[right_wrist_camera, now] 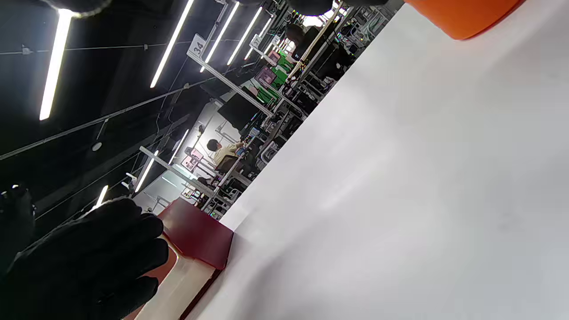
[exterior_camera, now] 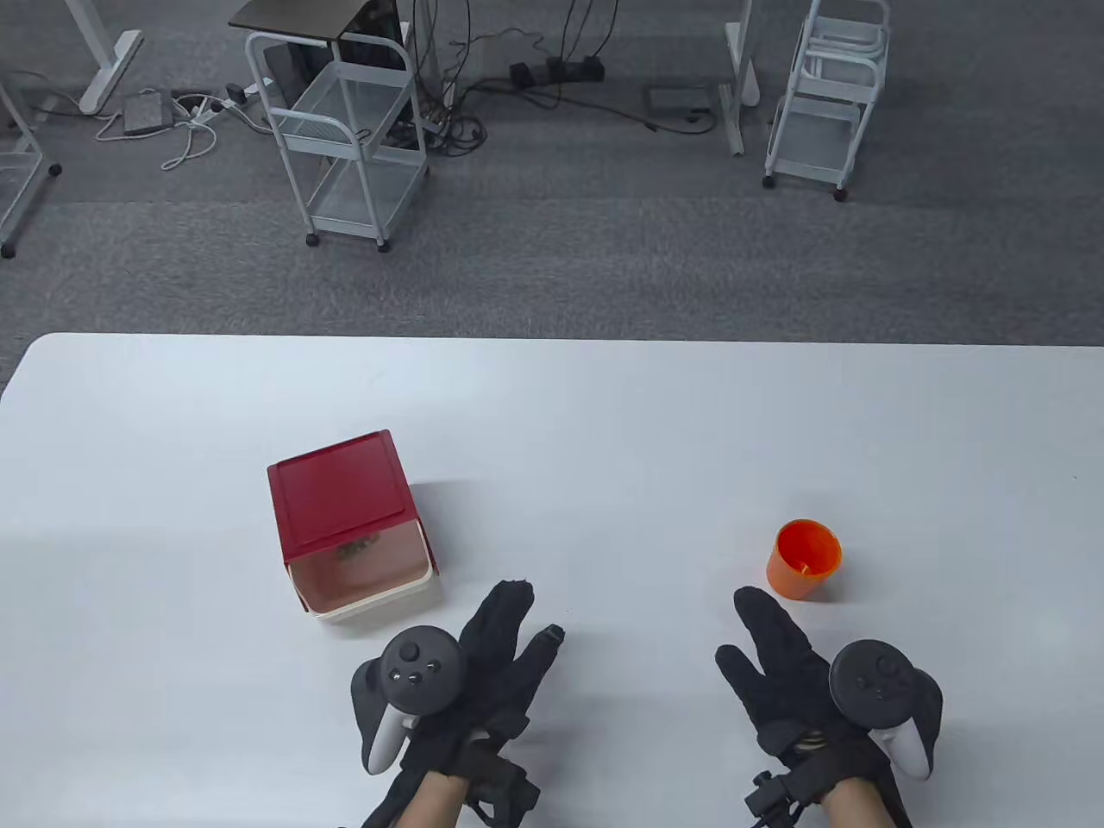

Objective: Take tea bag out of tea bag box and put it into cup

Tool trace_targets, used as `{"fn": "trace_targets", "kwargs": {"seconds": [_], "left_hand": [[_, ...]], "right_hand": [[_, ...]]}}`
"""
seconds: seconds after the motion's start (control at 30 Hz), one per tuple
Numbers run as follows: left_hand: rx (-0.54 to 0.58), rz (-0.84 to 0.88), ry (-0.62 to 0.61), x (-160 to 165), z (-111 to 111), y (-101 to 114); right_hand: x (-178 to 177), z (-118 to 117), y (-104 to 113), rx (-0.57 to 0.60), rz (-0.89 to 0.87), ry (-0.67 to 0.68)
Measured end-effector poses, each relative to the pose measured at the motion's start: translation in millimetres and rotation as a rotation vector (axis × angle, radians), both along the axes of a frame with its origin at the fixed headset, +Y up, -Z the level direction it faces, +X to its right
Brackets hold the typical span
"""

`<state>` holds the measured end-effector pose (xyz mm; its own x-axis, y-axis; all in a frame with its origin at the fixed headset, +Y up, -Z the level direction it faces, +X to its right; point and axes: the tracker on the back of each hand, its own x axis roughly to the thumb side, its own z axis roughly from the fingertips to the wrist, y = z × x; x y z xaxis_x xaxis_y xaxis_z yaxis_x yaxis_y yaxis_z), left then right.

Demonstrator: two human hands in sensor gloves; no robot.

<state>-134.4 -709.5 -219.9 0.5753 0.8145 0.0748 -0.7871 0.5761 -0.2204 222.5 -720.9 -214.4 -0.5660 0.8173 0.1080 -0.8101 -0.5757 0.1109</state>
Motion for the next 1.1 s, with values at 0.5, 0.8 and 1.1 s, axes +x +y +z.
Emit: {"fn": "trace_targets", "kwargs": {"seconds": [0.5, 0.8, 1.1], "left_hand": [[0.009, -0.031, 0.021, -2.3, -0.5, -1.1], [0.134, -0.272, 0.097, -6.5, -2.4, 14.9], [0.158, -0.699, 0.214, -27.9, -19.9, 38.9]], "right_hand": [[0.9, 0.1, 2.5, 0.024, 0.008, -0.006], [2.6, 1.1, 3.1, 0.04, 0.02, -0.018], [3.3, 2.2, 4.9, 0.062, 0.033, -0.023]]}}
